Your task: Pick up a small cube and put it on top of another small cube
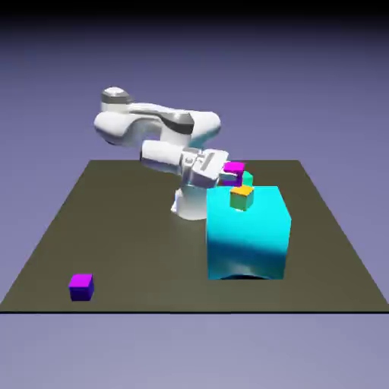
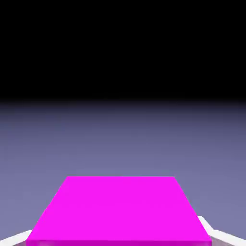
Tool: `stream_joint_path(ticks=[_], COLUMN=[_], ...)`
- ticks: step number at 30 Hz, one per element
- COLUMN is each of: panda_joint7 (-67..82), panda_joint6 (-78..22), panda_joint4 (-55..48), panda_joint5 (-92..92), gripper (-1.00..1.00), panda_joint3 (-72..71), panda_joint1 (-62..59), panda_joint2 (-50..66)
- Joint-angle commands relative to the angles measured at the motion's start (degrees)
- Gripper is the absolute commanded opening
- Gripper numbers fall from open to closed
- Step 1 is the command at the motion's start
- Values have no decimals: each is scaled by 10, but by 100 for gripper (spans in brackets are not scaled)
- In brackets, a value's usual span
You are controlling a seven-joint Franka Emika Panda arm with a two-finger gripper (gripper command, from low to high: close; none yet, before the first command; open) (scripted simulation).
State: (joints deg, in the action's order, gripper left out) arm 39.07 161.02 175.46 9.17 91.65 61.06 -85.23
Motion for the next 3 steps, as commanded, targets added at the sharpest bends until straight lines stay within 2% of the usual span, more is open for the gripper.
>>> stream_joint_path(ticks=[1, 2, 3], panda_joint7=[3, 3, 3], panda_joint6=[15, 15, 15], panda_joint4=[1, 1, 1], panda_joint5=[1, 1, 1], gripper=[-100, 100, 100], panda_joint3=[5, 5, 5], panda_joint1=[14, 14, 14], panda_joint2=[3, 3, 3])
